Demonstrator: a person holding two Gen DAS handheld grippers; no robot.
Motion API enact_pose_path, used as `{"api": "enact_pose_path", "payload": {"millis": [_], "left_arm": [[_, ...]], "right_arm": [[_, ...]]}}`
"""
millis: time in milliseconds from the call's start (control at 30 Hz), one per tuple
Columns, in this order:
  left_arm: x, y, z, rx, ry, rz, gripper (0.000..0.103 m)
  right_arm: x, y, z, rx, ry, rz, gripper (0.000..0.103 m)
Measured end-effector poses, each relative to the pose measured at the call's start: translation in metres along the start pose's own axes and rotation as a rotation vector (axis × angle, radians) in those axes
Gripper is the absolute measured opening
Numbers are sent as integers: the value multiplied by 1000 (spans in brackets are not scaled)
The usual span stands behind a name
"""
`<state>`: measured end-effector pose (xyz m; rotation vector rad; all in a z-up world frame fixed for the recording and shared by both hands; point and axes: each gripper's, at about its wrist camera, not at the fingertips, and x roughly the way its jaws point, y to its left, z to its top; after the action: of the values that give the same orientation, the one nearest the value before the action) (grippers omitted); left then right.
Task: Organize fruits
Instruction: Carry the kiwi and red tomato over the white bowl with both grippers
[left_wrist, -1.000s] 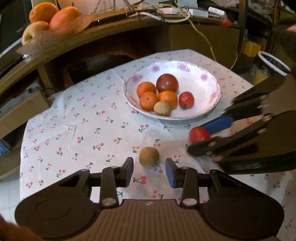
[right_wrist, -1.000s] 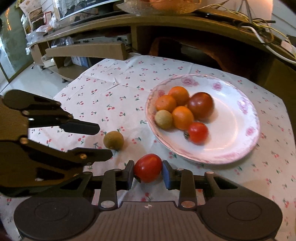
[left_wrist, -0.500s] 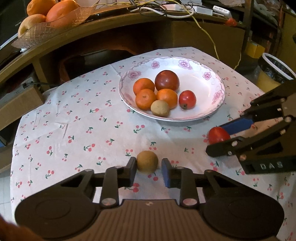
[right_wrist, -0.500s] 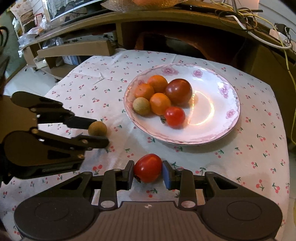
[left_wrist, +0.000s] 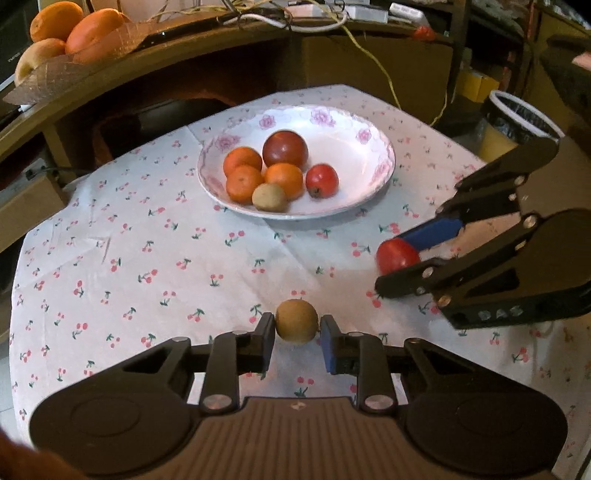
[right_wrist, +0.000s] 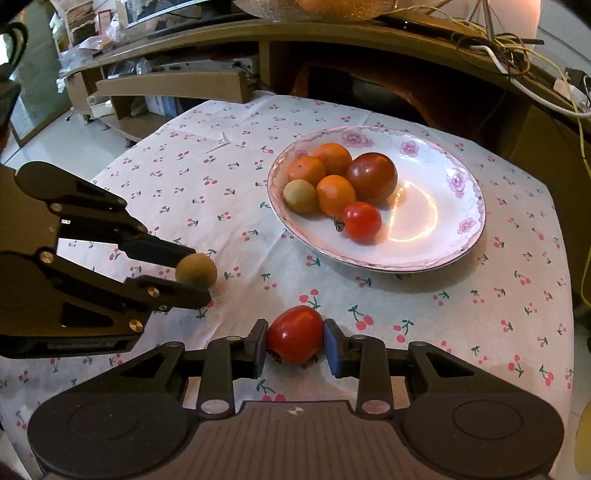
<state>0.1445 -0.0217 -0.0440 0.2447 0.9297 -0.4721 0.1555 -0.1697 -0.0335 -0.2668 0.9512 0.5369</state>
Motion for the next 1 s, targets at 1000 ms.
{"api": "enact_pose_path", "payload": {"millis": [1000], "left_arm": [[-1, -3, -2, -15, -11, 3, 32]], "right_arm": [[1, -5, 2, 21, 0, -5, 30]]}}
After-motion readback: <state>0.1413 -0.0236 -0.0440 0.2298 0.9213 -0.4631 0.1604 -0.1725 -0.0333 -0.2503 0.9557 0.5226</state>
